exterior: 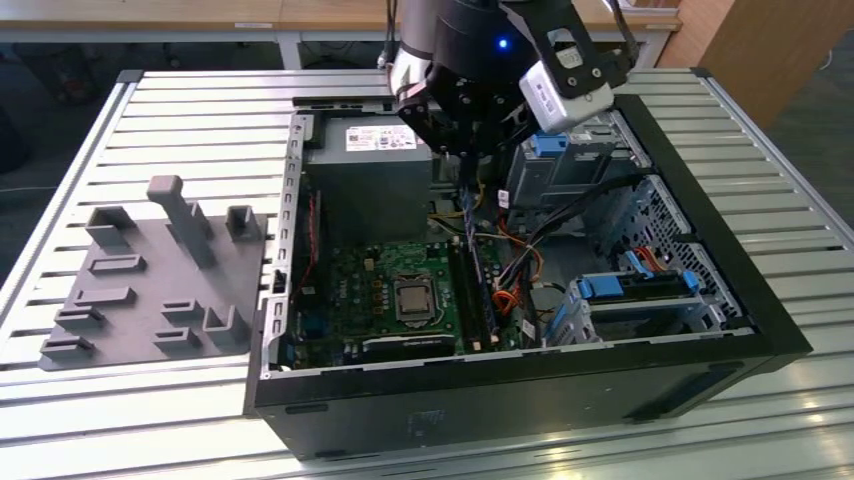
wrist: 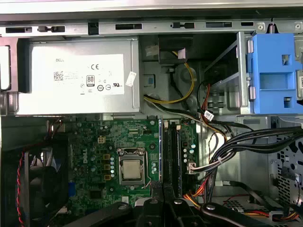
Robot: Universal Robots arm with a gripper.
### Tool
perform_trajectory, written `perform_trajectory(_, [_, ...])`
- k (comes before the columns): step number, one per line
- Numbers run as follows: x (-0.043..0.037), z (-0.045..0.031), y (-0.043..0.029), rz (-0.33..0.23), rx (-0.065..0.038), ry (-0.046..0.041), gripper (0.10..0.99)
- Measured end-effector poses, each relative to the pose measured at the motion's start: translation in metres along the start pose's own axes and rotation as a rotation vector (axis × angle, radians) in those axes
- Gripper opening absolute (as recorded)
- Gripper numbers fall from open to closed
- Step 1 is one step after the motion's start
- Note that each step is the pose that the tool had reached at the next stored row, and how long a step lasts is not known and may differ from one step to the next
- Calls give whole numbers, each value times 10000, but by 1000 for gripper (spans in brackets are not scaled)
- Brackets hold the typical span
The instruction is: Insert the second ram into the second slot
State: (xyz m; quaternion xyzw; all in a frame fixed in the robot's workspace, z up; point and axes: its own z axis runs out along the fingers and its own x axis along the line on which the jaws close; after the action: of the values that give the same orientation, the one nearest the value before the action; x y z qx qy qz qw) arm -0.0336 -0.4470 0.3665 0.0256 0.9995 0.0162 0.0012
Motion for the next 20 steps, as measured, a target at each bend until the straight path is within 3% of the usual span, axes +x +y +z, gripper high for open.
perform_trajectory(2, [1, -29, 3, -1, 1, 0, 118])
perform_trajectory(20, [1, -27, 3, -1, 1, 0, 118])
